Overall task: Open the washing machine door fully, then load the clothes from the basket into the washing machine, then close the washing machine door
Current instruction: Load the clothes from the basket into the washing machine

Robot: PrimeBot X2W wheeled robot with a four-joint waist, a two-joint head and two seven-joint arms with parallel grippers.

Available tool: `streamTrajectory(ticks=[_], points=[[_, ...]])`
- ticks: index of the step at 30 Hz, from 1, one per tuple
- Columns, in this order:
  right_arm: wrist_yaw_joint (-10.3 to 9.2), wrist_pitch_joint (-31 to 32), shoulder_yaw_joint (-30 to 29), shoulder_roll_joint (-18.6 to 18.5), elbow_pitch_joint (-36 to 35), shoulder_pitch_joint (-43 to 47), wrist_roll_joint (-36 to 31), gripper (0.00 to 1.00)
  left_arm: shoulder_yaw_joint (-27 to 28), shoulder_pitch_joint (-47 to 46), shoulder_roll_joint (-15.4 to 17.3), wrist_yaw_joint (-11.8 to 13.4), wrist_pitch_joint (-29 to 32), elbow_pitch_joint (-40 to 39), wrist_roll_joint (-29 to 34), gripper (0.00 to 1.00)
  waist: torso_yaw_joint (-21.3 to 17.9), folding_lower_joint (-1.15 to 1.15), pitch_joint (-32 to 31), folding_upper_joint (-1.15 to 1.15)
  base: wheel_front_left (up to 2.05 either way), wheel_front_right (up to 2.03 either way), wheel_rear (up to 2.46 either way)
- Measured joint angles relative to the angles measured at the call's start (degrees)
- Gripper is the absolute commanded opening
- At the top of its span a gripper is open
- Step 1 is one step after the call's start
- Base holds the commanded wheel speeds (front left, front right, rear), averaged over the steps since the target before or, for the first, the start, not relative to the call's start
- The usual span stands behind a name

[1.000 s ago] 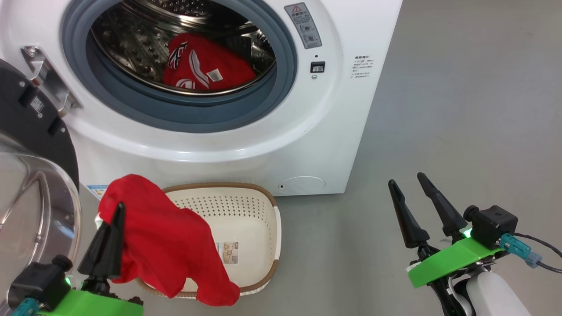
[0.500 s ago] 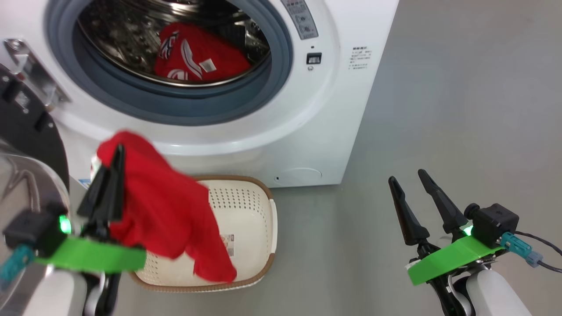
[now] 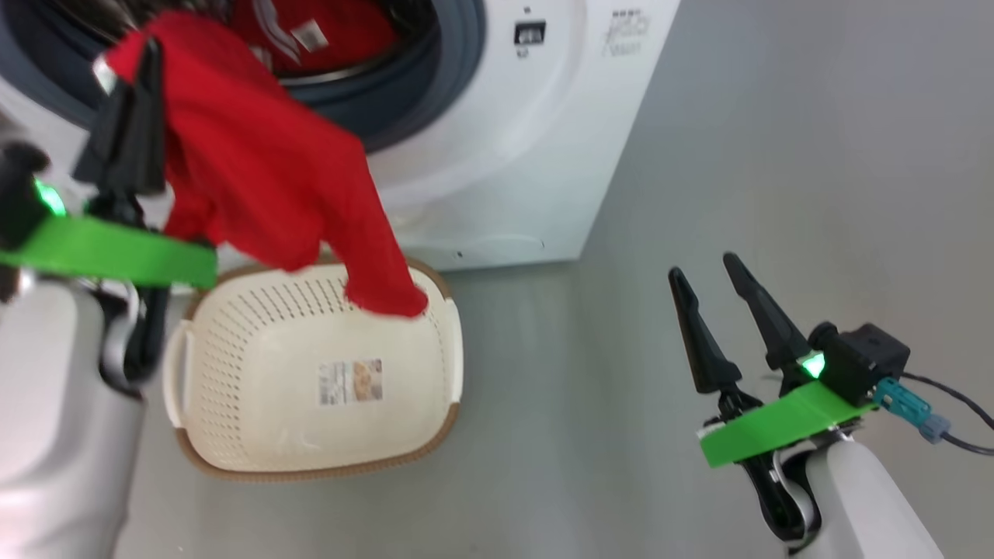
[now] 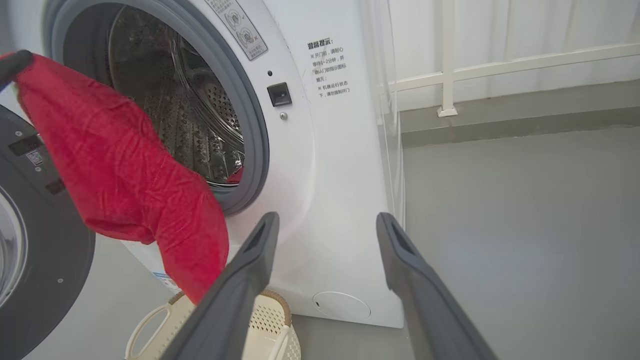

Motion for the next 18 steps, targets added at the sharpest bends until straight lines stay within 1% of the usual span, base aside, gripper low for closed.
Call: streamTrajectory(ticks=[7, 18], points=[[0.00, 0.0, -0.1, 1.5, -1.4, -2.4, -0.9, 1.00, -3.1, -10.7, 1.5, -0.4, 0.0, 12.2, -1.3, 0.00, -2.2, 0.00, 5.9, 0.00, 0.00, 0.00, 0.00], [0.00, 0.0, 0.3, 2.6, -3.1, -4.9, -1.4, 1.00, -8.6, -26.8, 3.6, -0.4, -0.4, 26.7, -4.6, 0.00, -6.1, 0.00, 14.9, 0.00, 0.00, 0.00, 0.00]])
